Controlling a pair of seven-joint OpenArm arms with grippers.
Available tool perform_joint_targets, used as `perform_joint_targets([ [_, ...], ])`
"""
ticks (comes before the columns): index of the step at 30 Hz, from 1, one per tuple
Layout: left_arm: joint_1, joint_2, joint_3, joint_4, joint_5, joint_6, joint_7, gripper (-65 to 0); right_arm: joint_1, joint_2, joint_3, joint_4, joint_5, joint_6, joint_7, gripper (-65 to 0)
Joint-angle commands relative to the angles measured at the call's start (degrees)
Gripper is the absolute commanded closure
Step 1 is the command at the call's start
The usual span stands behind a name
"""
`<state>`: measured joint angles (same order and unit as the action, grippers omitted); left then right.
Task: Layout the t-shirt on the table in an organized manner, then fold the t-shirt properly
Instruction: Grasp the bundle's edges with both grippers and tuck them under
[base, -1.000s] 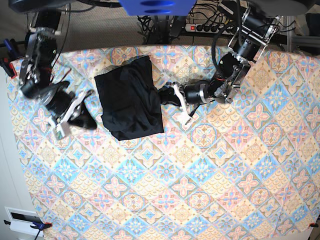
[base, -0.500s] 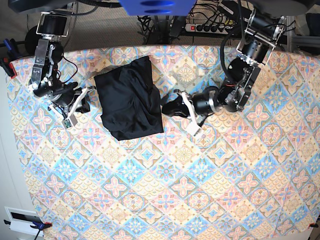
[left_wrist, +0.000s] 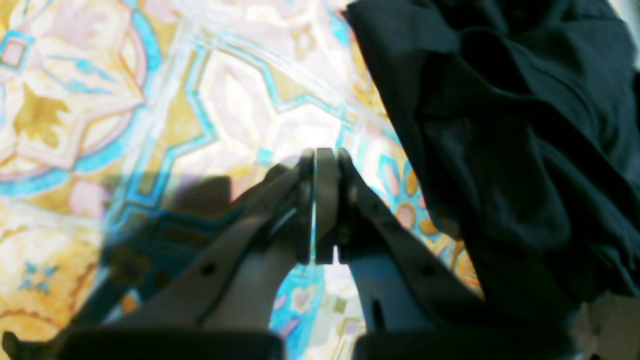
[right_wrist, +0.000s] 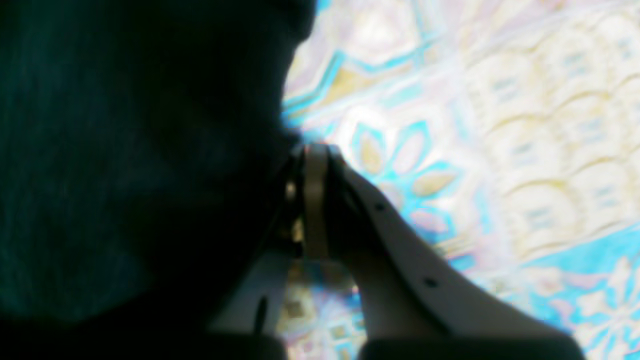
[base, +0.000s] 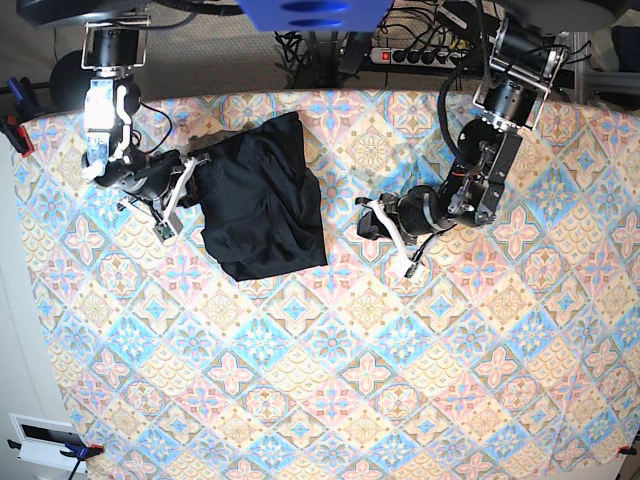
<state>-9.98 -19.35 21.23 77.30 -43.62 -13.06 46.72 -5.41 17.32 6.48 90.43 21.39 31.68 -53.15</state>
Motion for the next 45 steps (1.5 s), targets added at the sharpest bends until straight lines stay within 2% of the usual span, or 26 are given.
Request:
perform_joint_targets([
  [1, -1.06, 0.23, -0.18, 0.81, 0.23, 0.53, -0.61, 0.0, 0.35, 0.92, 0.33, 1.04, 0.63, 0.19, 0.97, 0.0],
  [5, -1.23, 2.61, -0.35, -0.15, 2.52, 1.59, 2.03, 0.0, -0.88, 1.10, 0.51, 0.86, 0.55, 0.19, 0.97, 0.0],
  [8, -1.49, 5.95, -0.62, -2.79, 5.24, 1.59, 3.61, 0.0, -2.28, 1.10, 0.60, 0.86, 0.55, 0.19, 0.97, 0.0],
  [17, -1.58, 12.89, -0.35, -5.25, 17.29, 1.59, 3.79, 0.0, -5.18, 1.10, 0.42, 1.48, 0.55, 0.19, 0.97, 0.0],
  [22, -3.08, 15.53, -0.27, -6.40, 22.30, 1.59, 3.79, 0.0, -5.98, 1.01, 0.33, 1.48, 0.55, 0.19, 0.97, 0.0],
  [24, -4.22, 16.50, -0.27, -8.15, 22.65, 1.59, 3.79, 0.0, -6.06, 0.83, -0.02, 1.48, 0.55, 0.19, 0.97, 0.0],
  [29, -8.62, 18.87, -0.27, -15.89, 22.30, 1.32, 3.52, 0.0, -6.06, 0.83, -6.26, 2.45, 0.55, 0.19, 1.06, 0.0],
  [39, -13.63, 21.42, -0.18, -17.65, 22.74, 1.32, 3.70, 0.0, -6.77, 0.83, -14.70, 7.54, 0.55, 0.10, 0.71, 0.0],
  [45, -16.88, 24.50, -0.27, -24.77, 22.56, 1.24, 1.94, 0.0, -6.68, 0.83, -18.92, 7.90, 0.55, 0.10, 0.71, 0.0],
])
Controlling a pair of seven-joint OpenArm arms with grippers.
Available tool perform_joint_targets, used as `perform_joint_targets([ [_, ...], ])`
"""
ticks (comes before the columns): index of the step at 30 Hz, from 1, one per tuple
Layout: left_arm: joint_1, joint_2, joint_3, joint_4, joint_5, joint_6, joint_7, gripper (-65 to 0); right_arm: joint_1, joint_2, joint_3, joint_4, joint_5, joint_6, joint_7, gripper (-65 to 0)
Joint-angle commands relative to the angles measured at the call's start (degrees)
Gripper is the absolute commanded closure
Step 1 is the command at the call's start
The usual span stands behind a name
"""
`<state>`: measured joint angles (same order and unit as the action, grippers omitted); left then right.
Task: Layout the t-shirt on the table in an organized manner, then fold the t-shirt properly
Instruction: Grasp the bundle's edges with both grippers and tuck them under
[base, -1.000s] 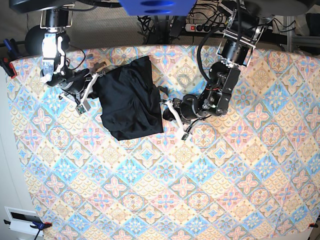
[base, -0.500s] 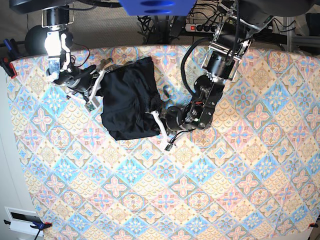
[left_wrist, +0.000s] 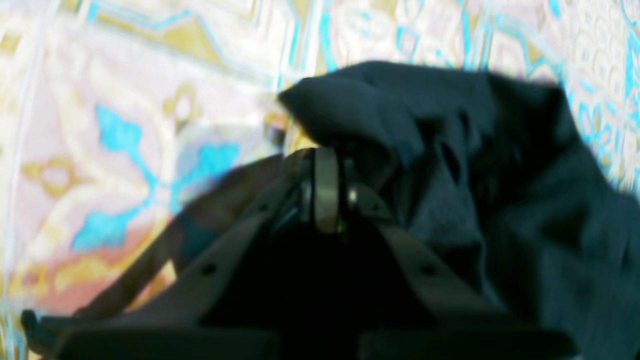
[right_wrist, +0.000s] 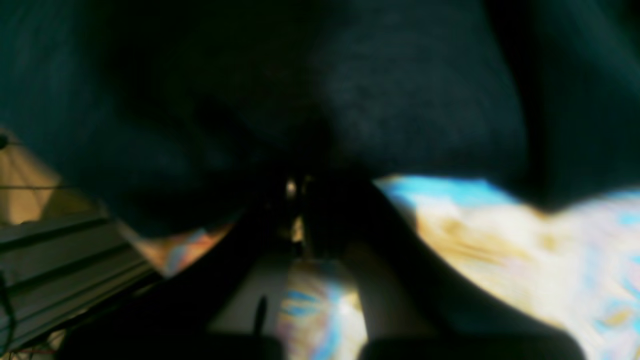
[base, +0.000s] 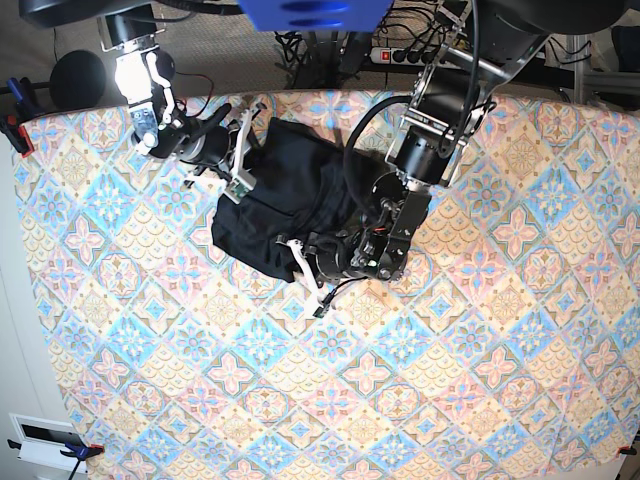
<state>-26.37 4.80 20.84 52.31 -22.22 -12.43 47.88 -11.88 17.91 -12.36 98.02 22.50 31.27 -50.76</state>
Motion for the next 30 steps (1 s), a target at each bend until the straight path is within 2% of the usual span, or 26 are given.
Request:
perform_joint_targets([
  [1, -0.75, 1.05, 0.13, -0.84, 1.25, 0.60, -0.27, 0.0, -0.21, 0.24, -0.87, 0.31, -0.57, 0.51, -1.68, 0.0],
  [7, -2.16, 4.20, 0.13, -4.80, 1.25, 0.60, -3.09, 0.0, -0.03, 0.24, -4.91, 0.31, -0.57, 0.51, -1.50, 0.0],
  [10, -3.12, 4.20, 0.21, -4.97, 1.25, 0.51, -3.17, 0.0, 0.14, -0.20, -6.58, 0.31, -0.57, 0.51, -1.33, 0.0],
  [13, -3.65, 4.20, 0.21, -4.97, 1.25, 0.51, -3.17, 0.0, 0.14, -2.83, -7.38, 0.22, -0.57, 0.51, -1.33, 0.0],
  [17, -4.18, 4.20, 0.13, -4.97, 0.90, 0.51, -3.17, 0.0, 1.20, -4.33, -7.38, 0.14, -0.57, 0.51, -1.33, 0.0],
  [23, -4.18, 4.20, 0.13, -4.97, 0.64, 0.51, -3.26, 0.0, 3.84, -4.77, -7.46, -0.30, -0.57, 0.51, -1.33, 0.0],
  [30, -4.00, 4.20, 4.70, -4.97, -2.97, 0.78, -8.71, 0.0, 3.84, -6.09, -7.38, -0.39, -0.48, 0.51, -1.33, 0.0],
])
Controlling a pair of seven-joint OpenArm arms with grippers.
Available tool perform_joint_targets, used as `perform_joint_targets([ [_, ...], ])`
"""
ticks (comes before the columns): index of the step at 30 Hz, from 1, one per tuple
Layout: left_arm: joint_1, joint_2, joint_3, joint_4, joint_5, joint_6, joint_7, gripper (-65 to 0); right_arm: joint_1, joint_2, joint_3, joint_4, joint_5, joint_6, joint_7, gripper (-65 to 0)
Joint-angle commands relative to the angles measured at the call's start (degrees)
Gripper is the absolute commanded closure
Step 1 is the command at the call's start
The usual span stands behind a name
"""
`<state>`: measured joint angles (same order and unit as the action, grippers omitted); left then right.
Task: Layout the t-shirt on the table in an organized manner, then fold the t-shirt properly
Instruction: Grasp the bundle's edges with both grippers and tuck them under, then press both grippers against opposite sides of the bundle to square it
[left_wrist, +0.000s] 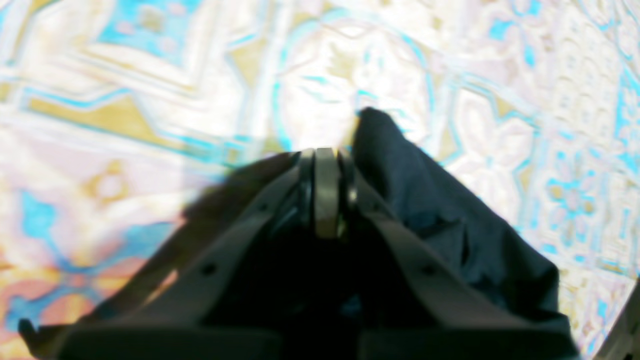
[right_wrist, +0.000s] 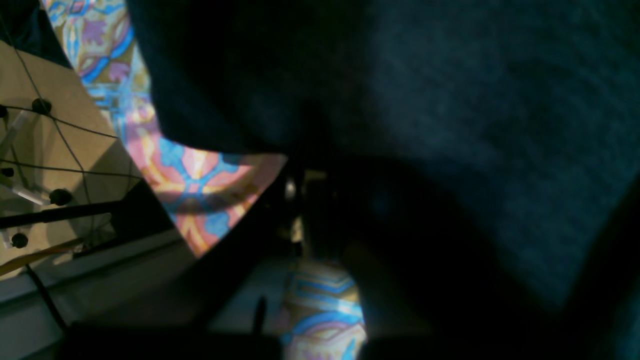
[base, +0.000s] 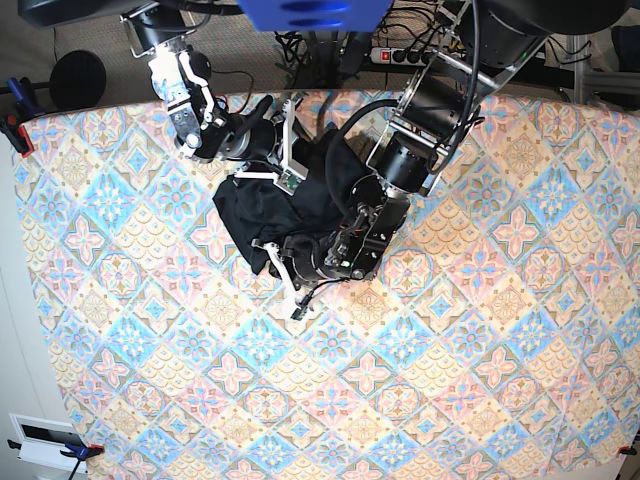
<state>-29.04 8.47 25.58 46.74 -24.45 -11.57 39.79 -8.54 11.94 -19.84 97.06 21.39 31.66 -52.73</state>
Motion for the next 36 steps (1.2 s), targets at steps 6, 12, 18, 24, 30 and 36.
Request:
perform_joint_targets([
  [6, -1.86, 0.53, -0.75, 3.24, -4.34, 0.01, -5.11, 0.0, 0.58, -0.65, 0.45, 1.19, 0.63, 0.12, 0.64, 0.0],
  [12, -1.25, -1.66, -6.46, 13.96, -8.83, 0.01, -5.81, 0.0, 0.49, -0.65, 0.54, 4.18, 0.55, 0.12, 0.64, 0.0],
  [18, -1.34, -8.16, -7.96, 22.93, -13.57, 0.10, -0.01, 0.0, 0.14, -0.47, 0.54, 11.30, 0.55, 0.03, 0.29, 0.0],
  [24, 1.39, -13.00, -13.50, 28.73, -14.45, 0.10, 8.17, 0.0, -3.55, 1.99, 2.74, 12.18, 0.55, 0.03, 0.29, 0.0],
  [30, 7.19, -18.71, -15.52, 37.35, -14.28, 0.10, 15.11, 0.0, -10.41, 5.59, 7.57, 12.79, 0.55, 0.03, 0.29, 0.0],
  [36, 12.91, -25.30, -15.43, 47.28, -14.19, 0.10, 22.06, 0.0, -11.46, 10.17, 11.09, 13.14, 0.46, 0.03, 0.38, 0.0],
])
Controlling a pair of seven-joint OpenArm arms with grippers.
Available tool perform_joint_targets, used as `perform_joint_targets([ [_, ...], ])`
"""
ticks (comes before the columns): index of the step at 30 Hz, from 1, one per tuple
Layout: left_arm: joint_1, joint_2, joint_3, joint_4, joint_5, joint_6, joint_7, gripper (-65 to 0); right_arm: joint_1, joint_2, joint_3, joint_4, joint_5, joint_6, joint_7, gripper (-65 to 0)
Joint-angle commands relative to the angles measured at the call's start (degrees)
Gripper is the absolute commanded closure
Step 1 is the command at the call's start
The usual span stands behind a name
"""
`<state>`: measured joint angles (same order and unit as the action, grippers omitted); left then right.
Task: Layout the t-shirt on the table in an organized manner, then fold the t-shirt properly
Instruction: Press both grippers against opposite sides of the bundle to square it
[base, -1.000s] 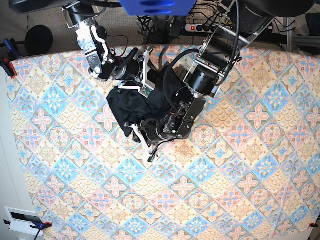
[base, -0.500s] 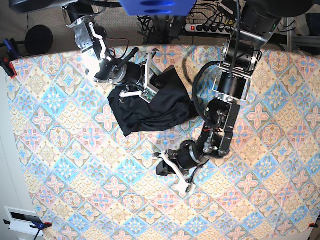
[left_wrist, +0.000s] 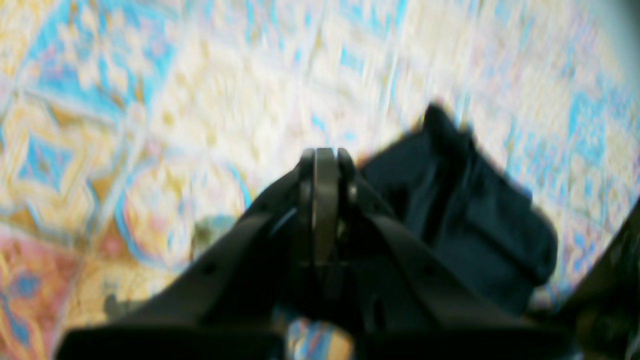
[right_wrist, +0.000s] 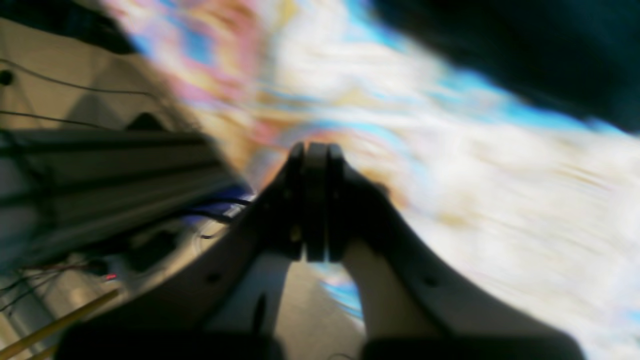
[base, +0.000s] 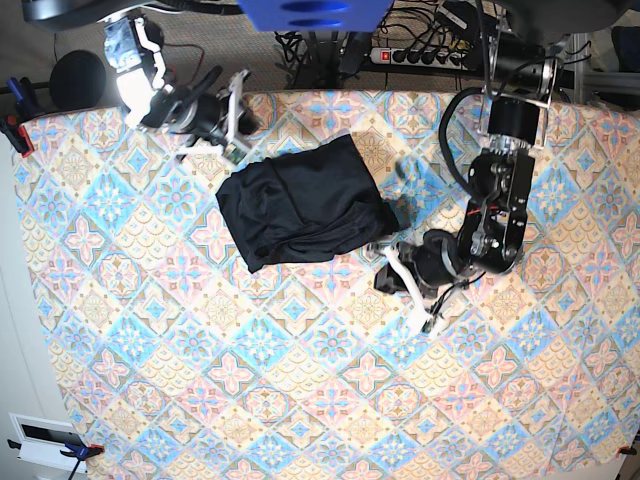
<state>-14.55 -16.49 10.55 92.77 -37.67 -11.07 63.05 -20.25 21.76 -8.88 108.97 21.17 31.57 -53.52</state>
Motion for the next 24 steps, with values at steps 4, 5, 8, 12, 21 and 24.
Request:
perform_joint_targets([
  [4, 3.16, -4.30, -0.39, 7.67, -0.97, -0.40, 2.76, 0.0, 0.51, 0.35, 7.35, 0.70, 0.68, 0.12, 1.17, 0.0],
  [5, 4.22, -5.27, -0.39, 8.81, -0.97, -0.40, 3.55, 0.0, 0.60, 0.35, 8.49, 0.61, 0.68, 0.12, 1.17, 0.0],
  [8, 8.17, -7.03, -0.39, 12.15, -0.97, -0.49, 5.48, 0.0, 5.17, 0.18, 10.95, 0.44, 0.68, 0.12, 1.17, 0.0],
  [12, 12.30, -8.70, -0.39, 15.49, -0.97, -0.58, 7.94, 0.0, 11.85, 0.09, 10.95, -2.64, -3.89, 0.12, 1.17, 0.0],
  [21, 15.91, -9.05, 6.29, 16.46, -0.88, -0.49, 8.29, 0.0, 13.00, -7.21, 7.43, -9.67, -19.98, 0.12, 1.60, 0.0],
  [24, 15.82, -8.87, 10.68, 15.84, 0.35, -0.49, 8.12, 0.0, 13.00, -7.38, 4.62, -9.67, -21.92, 0.12, 3.45, 0.0],
])
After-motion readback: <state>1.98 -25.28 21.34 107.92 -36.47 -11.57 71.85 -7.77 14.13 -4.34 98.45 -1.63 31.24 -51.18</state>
